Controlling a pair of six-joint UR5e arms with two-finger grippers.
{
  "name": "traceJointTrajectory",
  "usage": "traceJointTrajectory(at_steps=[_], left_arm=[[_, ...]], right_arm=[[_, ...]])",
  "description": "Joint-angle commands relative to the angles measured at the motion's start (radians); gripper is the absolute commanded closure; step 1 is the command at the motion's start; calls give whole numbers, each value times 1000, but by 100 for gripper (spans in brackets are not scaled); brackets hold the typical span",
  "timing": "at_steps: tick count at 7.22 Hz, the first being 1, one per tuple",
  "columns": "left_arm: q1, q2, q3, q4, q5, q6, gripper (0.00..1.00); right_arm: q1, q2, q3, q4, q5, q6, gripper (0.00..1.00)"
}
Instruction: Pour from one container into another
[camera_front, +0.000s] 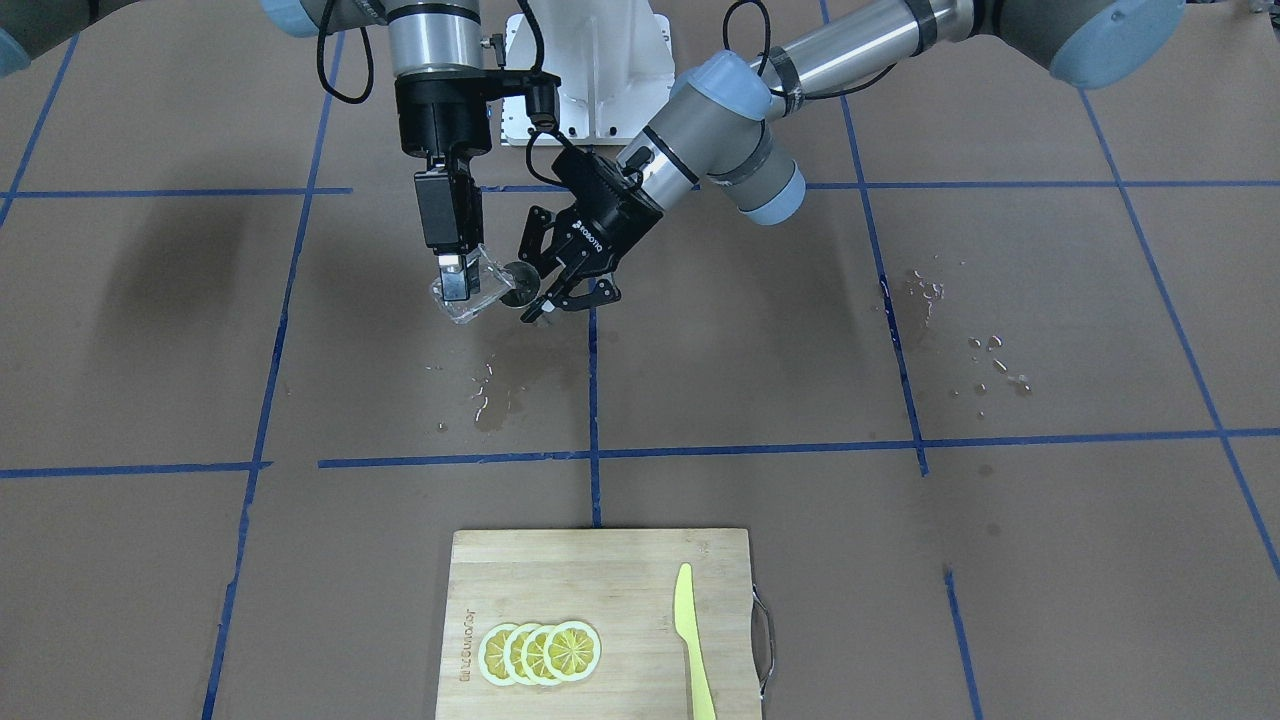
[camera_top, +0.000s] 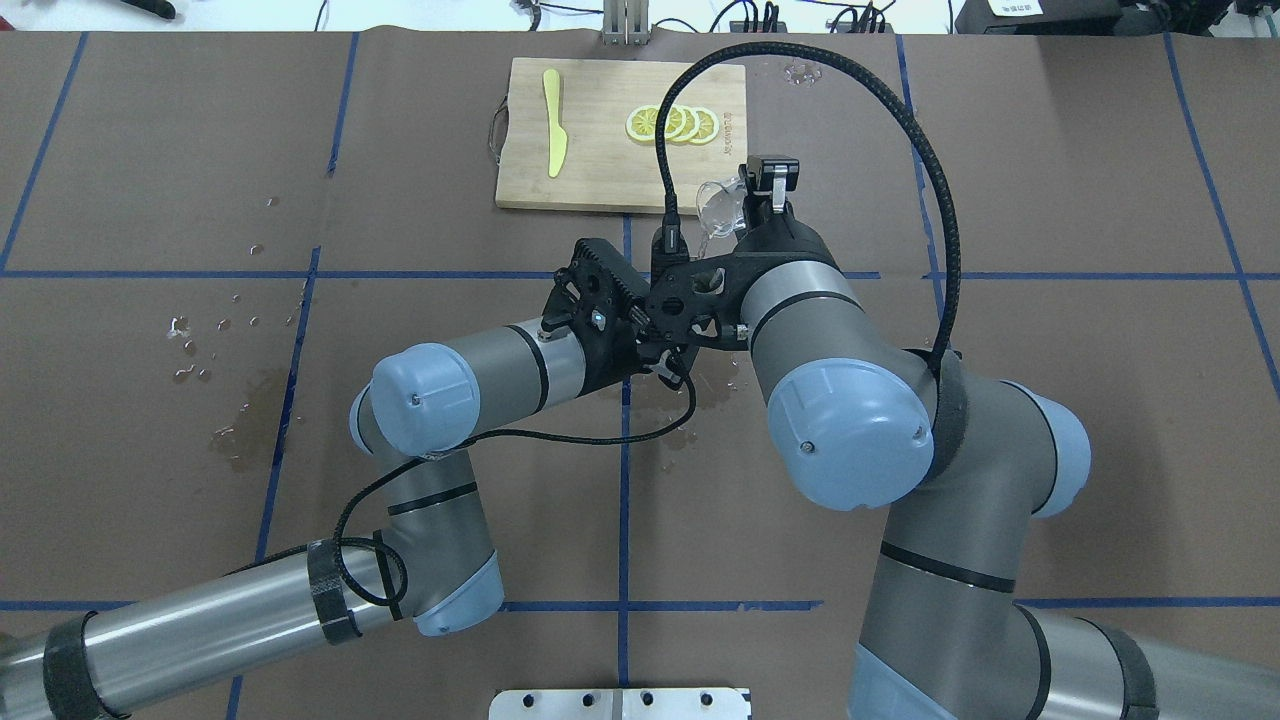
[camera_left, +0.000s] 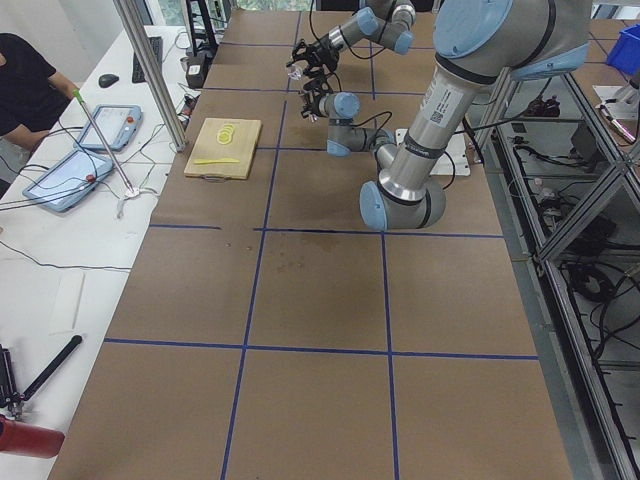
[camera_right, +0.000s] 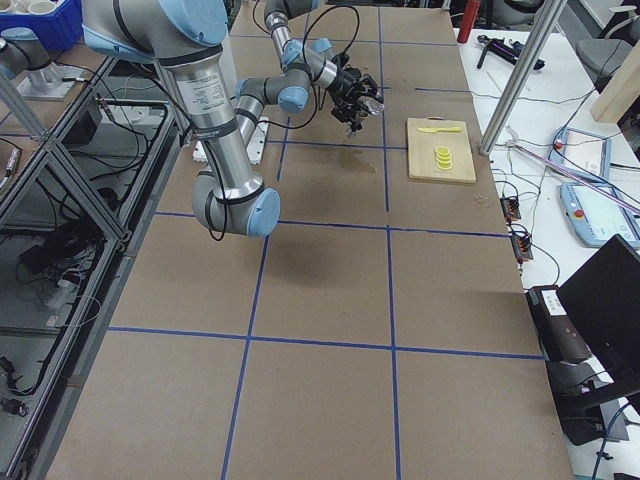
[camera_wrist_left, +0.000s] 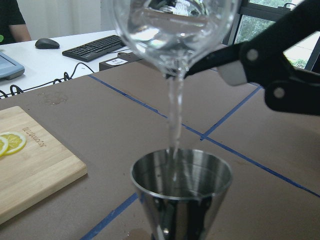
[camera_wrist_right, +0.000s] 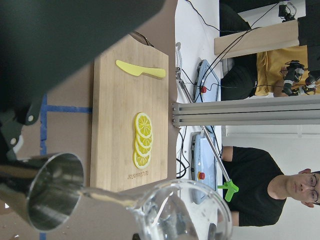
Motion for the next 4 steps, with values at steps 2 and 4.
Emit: traceJointTrajectory(at_steps=[2, 4], left_arm=[[0, 0, 1, -1, 0, 0, 100], [2, 0, 3, -1, 0, 0, 100]], right_arm=[[-2, 3, 2, -8, -31, -35, 100], [-11, 52, -2, -51, -40, -36, 100]])
